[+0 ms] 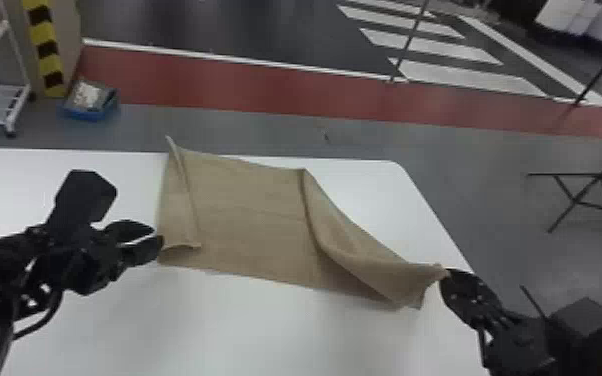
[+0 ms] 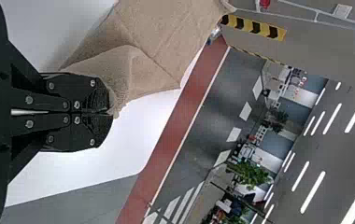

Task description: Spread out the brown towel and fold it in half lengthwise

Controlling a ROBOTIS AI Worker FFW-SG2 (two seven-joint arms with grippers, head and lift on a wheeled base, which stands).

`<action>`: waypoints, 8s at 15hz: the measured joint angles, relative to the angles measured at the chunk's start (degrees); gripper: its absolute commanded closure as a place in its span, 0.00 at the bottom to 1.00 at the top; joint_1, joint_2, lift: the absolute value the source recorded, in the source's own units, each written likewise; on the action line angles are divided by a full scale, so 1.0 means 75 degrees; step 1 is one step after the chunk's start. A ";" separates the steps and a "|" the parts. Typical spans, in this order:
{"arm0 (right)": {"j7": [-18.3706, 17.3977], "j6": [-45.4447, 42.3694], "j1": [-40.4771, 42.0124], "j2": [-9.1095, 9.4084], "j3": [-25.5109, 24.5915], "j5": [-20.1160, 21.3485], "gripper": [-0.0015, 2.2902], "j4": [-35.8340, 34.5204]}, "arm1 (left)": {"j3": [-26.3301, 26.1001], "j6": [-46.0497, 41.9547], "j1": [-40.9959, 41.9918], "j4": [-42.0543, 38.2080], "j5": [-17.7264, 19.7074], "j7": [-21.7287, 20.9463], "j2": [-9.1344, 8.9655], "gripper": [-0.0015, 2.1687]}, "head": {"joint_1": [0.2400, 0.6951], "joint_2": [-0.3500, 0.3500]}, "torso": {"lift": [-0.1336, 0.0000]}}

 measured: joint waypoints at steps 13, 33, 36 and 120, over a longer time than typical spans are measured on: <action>0.0125 0.0021 0.0153 0.0000 -0.0108 -0.0114 0.73 -0.0004 | -0.1226 -0.0949 -0.1075 0.2291 -0.1478 0.0453 -0.0590 0.56 | 1.00 0.00 | 0.08; 0.0231 0.0152 -0.0231 0.0000 -0.0218 0.0001 0.73 0.0333 | 0.1776 0.1496 -0.0413 0.0916 0.1500 -0.0508 -0.0034 0.47 | 1.00 0.09 | 0.08; 0.0290 0.0271 -0.0244 0.0000 -0.0199 0.0001 0.73 0.0306 | 0.1637 0.1510 -0.0378 0.0903 0.1435 -0.0570 -0.0034 0.47 | 1.00 0.07 | 0.08; 0.1239 0.1733 -0.0167 -0.0296 -0.1387 0.2031 0.09 0.0405 | 0.0074 -0.6537 -0.0002 0.1464 -0.2557 -0.2843 0.4248 0.47 | 1.00 0.00 | 0.08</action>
